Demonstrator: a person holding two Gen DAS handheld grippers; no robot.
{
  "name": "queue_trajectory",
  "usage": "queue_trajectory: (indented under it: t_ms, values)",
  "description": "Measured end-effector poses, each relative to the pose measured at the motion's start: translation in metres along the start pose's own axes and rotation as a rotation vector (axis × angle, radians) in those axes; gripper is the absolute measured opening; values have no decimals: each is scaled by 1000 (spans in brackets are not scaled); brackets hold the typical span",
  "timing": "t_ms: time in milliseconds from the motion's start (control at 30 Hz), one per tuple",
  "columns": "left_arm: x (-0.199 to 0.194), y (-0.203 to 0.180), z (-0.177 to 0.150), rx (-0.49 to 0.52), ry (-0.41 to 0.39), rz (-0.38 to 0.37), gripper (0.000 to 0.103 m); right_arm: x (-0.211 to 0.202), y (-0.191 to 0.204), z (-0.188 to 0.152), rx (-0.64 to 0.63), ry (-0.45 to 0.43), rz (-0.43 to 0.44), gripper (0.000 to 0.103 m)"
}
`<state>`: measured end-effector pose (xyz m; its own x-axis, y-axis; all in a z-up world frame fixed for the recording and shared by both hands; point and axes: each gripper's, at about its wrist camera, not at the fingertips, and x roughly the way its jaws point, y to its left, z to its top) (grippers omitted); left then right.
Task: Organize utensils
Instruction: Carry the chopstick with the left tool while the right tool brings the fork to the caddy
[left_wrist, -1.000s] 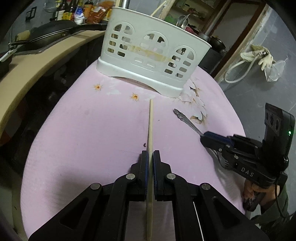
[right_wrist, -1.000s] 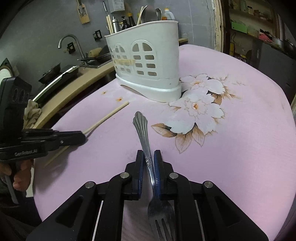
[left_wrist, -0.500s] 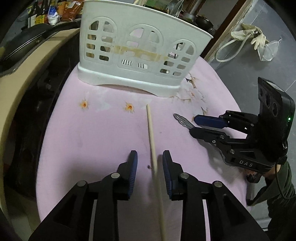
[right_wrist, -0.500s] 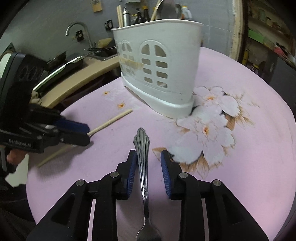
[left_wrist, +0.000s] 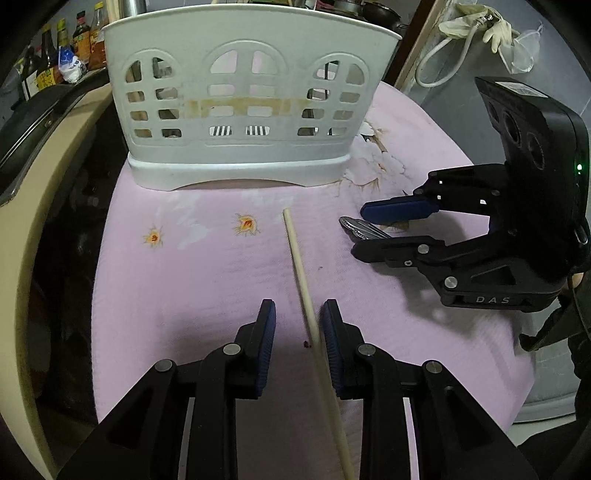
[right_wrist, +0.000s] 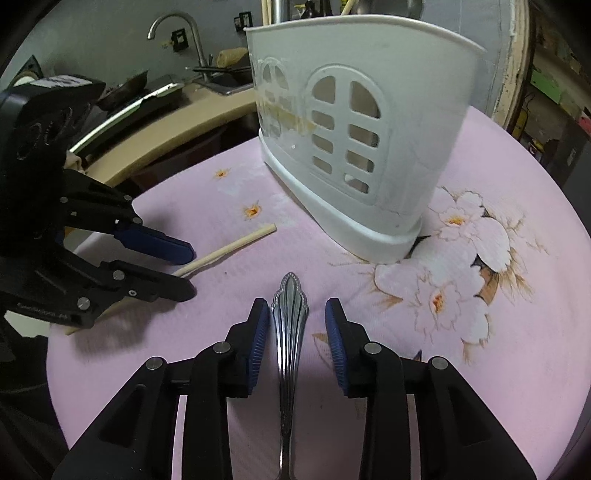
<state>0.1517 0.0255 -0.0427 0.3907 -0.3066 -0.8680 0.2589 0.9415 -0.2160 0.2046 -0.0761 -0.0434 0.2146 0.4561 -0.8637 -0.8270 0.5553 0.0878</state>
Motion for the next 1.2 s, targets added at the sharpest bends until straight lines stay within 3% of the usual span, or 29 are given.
queue_trajectory:
  t_ms: [133, 200, 400, 567, 733, 800, 1000, 1200]
  values:
    - [0, -1, 2, 7, -5, 8, 9, 0, 2, -1, -9, 8, -18, 27]
    - [3, -5, 3, 15, -5, 15, 3, -1, 2, -2, 16, -2, -18, 18]
    - [0, -2, -4, -50, -56, 0, 2, -9, 10, -9, 15, -53, -73, 17]
    - [-19, 3, -18, -127, -218, -26, 2, -31, 22, -25, 14, -183, -168, 17]
    - [-41, -7, -26, -136, -445, 38, 2, -67, 30, -43, 62, -397, -282, 17]
    - [-44, -9, -27, -161, -504, 32, 2, -78, 33, -48, 83, -472, -329, 17]
    - [-61, -6, -23, -226, -624, 12, 2, -106, 45, -58, 108, -657, -420, 17]
    - [-88, -9, -13, -219, -751, 18, 2, -119, 53, -48, 106, -764, -433, 17]
